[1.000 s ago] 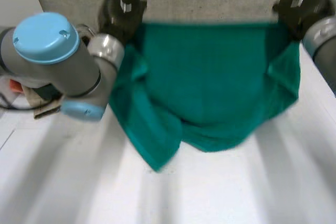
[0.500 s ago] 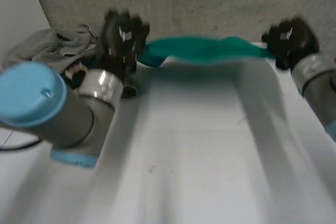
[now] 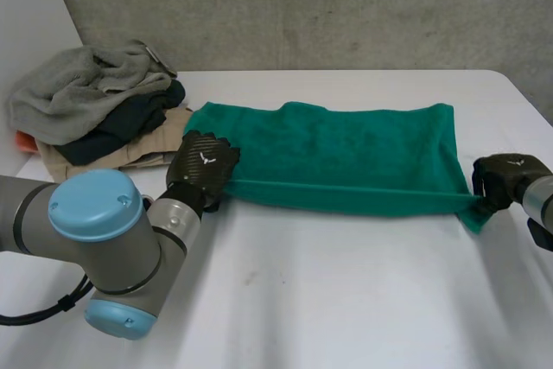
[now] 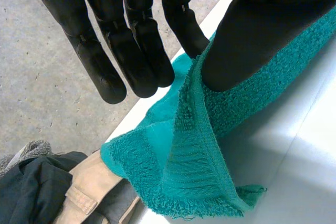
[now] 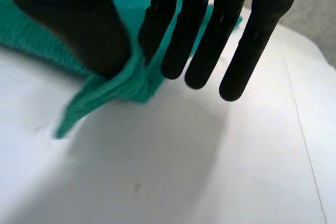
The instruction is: Fold the laundry.
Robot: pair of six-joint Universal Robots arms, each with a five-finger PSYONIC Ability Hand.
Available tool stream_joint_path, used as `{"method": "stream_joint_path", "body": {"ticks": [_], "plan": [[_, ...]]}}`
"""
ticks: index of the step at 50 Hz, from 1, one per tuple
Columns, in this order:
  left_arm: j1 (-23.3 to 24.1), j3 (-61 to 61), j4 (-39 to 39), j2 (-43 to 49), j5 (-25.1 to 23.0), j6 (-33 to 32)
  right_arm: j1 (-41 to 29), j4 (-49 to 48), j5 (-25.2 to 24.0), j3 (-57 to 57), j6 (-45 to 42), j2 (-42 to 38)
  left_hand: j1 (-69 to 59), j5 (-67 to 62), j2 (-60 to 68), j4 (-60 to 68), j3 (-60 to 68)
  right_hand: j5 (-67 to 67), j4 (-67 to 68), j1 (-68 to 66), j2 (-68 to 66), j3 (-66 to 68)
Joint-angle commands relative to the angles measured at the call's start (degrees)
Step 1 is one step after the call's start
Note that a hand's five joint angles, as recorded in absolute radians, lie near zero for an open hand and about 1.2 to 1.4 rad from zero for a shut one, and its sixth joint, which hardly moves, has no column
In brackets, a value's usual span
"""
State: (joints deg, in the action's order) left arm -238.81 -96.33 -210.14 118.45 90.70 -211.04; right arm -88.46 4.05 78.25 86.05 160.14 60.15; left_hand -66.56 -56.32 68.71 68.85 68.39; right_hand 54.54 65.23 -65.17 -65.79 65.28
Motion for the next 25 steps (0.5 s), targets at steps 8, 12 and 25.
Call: {"method": "stream_joint_path", "body": {"ticks": [8, 12, 25], "plan": [[-2.5, 1.0, 4.2, 2.7, 0.1, 0.7, 1.2, 2.5, -3.5, 3.9, -4.6, 1.9, 37.7, 37.4, -39.8, -39.9, -39.5, 15.5, 14.8, -14.8, -14.2, 14.7], [-4.9, 1.8, 7.8, 3.1, 0.1, 2.6, 0.8, 1.9, -3.5, 5.0, -5.0, 3.4, 38.2, 37.9, -40.3, -40.5, -40.0, 15.5, 14.8, -14.8, -14.2, 14.7], [-9.7, 3.1, 11.4, 4.9, -0.3, 5.8, 1.3, 0.4, -3.1, 4.6, -5.7, 3.7, 37.0, 36.8, -39.2, -39.3, -38.8, 15.5, 14.8, -14.8, -14.2, 14.7]]}}
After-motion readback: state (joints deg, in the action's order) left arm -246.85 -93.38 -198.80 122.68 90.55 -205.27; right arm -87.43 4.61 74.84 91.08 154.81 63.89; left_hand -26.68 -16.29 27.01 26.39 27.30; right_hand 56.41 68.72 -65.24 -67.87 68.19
